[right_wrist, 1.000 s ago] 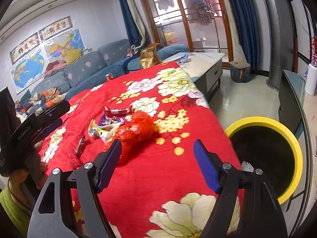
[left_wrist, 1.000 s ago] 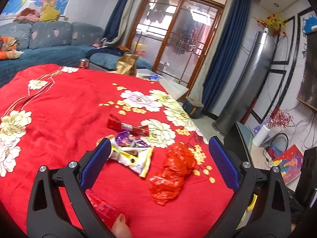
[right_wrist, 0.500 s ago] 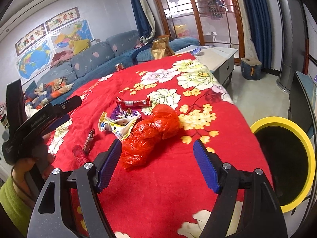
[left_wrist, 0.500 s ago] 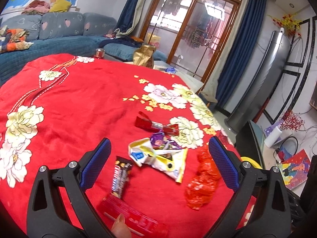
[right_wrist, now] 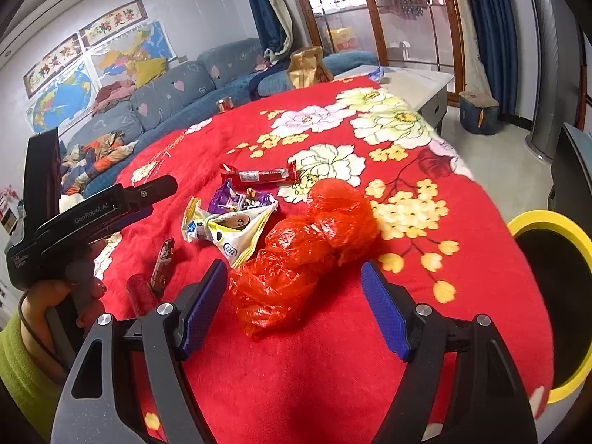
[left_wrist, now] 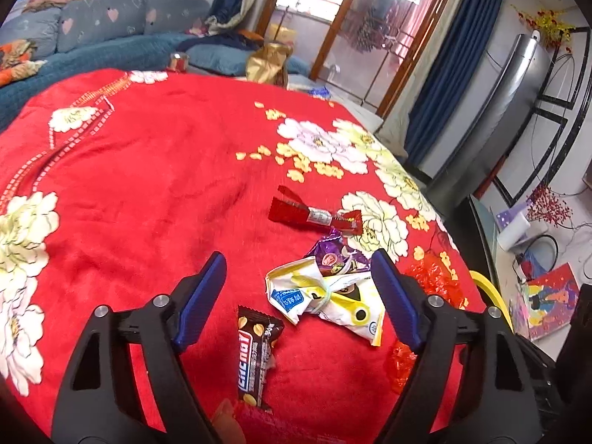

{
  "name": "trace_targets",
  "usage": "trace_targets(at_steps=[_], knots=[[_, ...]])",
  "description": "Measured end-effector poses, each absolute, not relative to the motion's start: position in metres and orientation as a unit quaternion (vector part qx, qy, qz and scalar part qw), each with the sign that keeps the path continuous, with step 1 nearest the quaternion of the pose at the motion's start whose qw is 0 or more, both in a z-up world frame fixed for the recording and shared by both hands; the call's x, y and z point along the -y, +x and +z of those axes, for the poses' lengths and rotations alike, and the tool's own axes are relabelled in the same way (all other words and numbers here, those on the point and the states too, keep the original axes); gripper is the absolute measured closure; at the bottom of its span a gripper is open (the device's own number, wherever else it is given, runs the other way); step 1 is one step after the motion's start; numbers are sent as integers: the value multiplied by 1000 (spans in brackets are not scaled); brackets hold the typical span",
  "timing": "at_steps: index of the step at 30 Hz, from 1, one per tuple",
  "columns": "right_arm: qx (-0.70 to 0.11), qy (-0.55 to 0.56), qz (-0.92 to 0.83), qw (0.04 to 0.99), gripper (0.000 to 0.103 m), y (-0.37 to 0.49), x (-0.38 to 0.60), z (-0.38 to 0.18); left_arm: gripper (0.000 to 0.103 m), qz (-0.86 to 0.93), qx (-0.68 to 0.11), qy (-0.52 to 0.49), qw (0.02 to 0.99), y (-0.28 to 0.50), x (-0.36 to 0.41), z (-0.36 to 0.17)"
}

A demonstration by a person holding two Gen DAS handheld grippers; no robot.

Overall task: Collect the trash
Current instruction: 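Grasp the yellow-white snack wrapper with the left gripper while the right gripper grasps the red plastic bag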

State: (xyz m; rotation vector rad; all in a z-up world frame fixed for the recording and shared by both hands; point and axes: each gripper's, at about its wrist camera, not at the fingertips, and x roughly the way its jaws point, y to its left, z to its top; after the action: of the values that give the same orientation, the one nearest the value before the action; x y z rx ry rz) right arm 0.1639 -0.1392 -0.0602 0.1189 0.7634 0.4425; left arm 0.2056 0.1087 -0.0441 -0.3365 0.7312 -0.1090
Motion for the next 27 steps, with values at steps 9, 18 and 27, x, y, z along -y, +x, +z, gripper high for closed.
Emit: trace_targets(at_steps=[9, 18, 27], knots=[[-407, 81, 211, 885, 31, 186, 128, -81, 37, -73, -404, -163, 897, 229, -109, -63], [-434, 124, 207, 868, 40, 196, 137, -98, 58, -81, -436, -158, 882, 239, -104, -77], [-438, 130, 215, 863, 80, 190, 146, -100, 73, -81, -429, -137, 889, 234, -97, -68]])
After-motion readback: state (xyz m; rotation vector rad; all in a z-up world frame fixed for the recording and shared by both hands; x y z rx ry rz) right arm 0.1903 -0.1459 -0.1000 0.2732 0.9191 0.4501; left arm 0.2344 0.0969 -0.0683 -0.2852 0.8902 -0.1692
